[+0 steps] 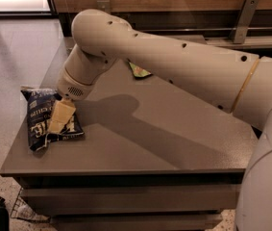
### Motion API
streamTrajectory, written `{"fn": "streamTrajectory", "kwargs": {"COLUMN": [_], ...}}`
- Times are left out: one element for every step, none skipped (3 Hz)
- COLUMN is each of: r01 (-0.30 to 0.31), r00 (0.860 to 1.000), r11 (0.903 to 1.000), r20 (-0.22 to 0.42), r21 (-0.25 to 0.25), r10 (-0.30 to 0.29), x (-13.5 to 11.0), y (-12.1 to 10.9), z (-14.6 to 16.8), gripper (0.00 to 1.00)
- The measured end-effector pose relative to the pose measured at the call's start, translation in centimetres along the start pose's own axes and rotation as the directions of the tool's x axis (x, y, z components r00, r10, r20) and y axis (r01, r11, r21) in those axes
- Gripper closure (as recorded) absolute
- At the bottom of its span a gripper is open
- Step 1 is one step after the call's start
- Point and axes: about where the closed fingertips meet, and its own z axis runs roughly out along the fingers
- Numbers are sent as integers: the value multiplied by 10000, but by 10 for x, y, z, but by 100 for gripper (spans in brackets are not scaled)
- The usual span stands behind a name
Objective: Pick blue chip bag
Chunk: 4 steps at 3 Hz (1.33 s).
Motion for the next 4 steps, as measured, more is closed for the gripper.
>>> {"fn": "streamTrajectory", "kwargs": {"r01": [1,1,2,3], "r00": [10000,10000,10000,10000], "r11": [10000,10000,10000,10000], "r20": [-1,-1,0,2], "r21": [-2,-2,-2,-1], "r10": [-1,-1,-2,-3], "x": [-1,-1,-2,-2], "y": [0,0,0,0], "z": [-1,-2,-2,-3], "gripper": [100,100,100,100]}}
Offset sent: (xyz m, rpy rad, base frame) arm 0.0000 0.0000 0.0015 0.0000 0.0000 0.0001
